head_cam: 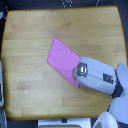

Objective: Folding a cloth

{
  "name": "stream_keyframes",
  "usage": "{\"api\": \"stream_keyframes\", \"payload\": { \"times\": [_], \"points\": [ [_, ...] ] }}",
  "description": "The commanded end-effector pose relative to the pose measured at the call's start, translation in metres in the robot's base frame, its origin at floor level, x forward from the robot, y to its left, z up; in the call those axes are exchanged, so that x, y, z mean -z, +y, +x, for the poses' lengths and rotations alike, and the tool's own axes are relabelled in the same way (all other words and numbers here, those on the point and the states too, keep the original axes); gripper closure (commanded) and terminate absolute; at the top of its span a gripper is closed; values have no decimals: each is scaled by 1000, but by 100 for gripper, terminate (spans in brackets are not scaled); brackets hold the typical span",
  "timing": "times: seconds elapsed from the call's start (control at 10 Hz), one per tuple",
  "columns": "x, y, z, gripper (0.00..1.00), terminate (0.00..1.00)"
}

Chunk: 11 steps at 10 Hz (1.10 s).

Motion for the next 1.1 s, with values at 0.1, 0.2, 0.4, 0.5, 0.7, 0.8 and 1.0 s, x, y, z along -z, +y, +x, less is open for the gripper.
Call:
{"api": "stream_keyframes", "payload": {
  "times": [0.1, 0.2, 0.4, 0.5, 0.7, 0.8, 1.0],
  "points": [
    [0, 1, 3, 100, 0],
    [0, 3, 3, 100, 0],
    [-3, 1, 5, 100, 0],
    [-8, 2, 11, 100, 0],
    [-18, 8, 22, 100, 0],
    [-29, 18, 36, 100, 0],
    [-49, 39, 59, 100, 0]
  ]
}}
